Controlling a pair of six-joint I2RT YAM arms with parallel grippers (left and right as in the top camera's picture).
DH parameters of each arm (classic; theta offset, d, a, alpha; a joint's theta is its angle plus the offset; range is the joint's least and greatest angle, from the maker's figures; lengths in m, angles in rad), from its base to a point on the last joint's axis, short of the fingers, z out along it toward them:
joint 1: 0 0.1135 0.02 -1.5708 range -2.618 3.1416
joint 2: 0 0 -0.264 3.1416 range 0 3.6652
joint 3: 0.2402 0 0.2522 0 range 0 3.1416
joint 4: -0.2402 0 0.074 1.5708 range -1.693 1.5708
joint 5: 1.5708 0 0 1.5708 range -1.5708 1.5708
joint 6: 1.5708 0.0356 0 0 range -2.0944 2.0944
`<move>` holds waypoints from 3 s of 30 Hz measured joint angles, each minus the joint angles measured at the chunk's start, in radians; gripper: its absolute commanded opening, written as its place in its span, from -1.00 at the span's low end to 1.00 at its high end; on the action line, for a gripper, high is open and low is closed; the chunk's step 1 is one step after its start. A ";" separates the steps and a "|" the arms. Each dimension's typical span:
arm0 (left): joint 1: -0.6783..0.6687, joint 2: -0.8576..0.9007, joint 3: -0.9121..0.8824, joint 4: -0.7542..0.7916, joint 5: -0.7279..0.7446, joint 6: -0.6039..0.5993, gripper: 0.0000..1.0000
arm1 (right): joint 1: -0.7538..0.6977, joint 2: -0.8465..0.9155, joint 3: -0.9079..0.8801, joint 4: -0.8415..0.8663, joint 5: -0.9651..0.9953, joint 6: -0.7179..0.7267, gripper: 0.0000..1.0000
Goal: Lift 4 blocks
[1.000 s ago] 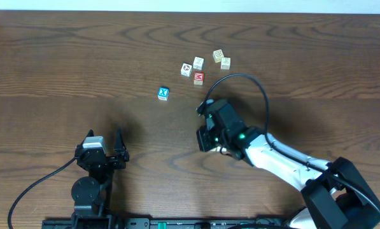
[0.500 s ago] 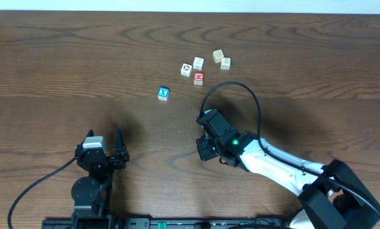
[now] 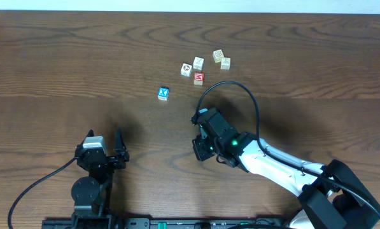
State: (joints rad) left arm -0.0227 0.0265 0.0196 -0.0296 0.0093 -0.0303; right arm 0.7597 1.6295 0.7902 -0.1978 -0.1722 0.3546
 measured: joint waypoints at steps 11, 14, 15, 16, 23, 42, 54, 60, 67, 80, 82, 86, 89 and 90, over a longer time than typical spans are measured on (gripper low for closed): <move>0.000 0.000 0.000 0.000 0.000 0.000 0.47 | 0.055 0.000 0.000 -0.062 -0.105 -0.061 -0.97; 0.000 0.000 0.000 0.000 0.000 0.000 0.47 | 0.068 0.000 0.000 -0.047 -0.104 -0.060 -0.98; 0.000 0.000 0.000 0.000 0.000 0.000 0.47 | 0.072 -0.004 0.000 -0.043 -0.090 -0.053 -0.97; 0.000 0.000 0.000 0.000 0.000 0.000 0.47 | 0.074 -0.010 0.000 -0.043 -0.068 -0.046 -0.98; 0.000 0.000 0.000 0.000 0.000 0.000 0.47 | 0.068 -0.091 0.001 -0.052 0.196 0.040 -0.92; 0.000 0.000 0.000 0.000 0.000 0.000 0.47 | -0.187 -0.145 0.058 -0.161 0.404 0.086 -0.98; 0.000 0.000 0.000 0.000 0.000 0.000 0.47 | -0.187 -0.066 0.058 -0.178 0.396 0.097 -0.98; 0.000 0.000 0.000 0.000 0.000 0.000 0.47 | -0.187 -0.046 0.058 -0.199 0.392 0.130 -0.98; 0.000 0.000 0.000 0.000 0.000 0.000 0.47 | -0.187 -0.040 0.058 -0.254 0.381 0.181 -0.98; 0.000 0.000 0.000 0.000 0.000 0.000 0.47 | -0.186 -0.040 0.058 -0.307 0.354 0.221 -0.97; 0.000 0.000 0.000 0.000 0.000 0.000 0.47 | -0.187 -0.040 0.058 -0.315 0.348 0.231 -0.98; 0.000 0.000 0.000 0.000 0.000 0.000 0.47 | -0.187 -0.040 0.058 -0.322 0.343 0.239 -0.97; 0.000 0.000 0.000 0.000 0.000 0.000 0.47 | -0.187 -0.040 0.058 -0.332 0.336 0.241 -0.98; 0.000 0.000 0.000 0.000 0.000 0.000 0.47 | -0.187 -0.040 0.058 -0.334 0.333 0.241 -0.98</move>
State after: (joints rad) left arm -0.0227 0.0265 0.0196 -0.0296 0.0093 -0.0303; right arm 0.5732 1.5894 0.8478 -0.5320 0.1612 0.5961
